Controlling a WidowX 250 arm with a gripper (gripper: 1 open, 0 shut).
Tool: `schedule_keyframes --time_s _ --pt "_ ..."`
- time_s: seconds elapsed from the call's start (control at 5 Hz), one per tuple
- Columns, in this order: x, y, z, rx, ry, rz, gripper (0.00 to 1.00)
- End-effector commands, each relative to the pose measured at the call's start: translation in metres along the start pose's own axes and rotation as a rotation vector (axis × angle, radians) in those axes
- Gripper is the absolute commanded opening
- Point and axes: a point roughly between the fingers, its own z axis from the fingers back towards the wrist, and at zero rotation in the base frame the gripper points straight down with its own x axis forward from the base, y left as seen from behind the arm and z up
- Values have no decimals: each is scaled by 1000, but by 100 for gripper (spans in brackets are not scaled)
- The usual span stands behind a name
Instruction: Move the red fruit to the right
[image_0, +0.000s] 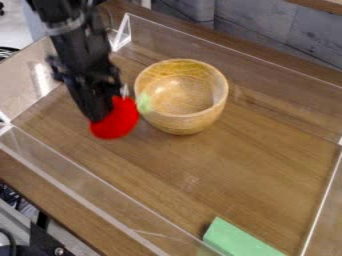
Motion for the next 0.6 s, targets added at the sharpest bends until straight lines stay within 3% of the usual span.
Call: schedule_keyframes --time_s 0.0,0.4 --pt "4 6 -14 36 -16 32 0" --pt "-3 14 -37 63 7 83 0"
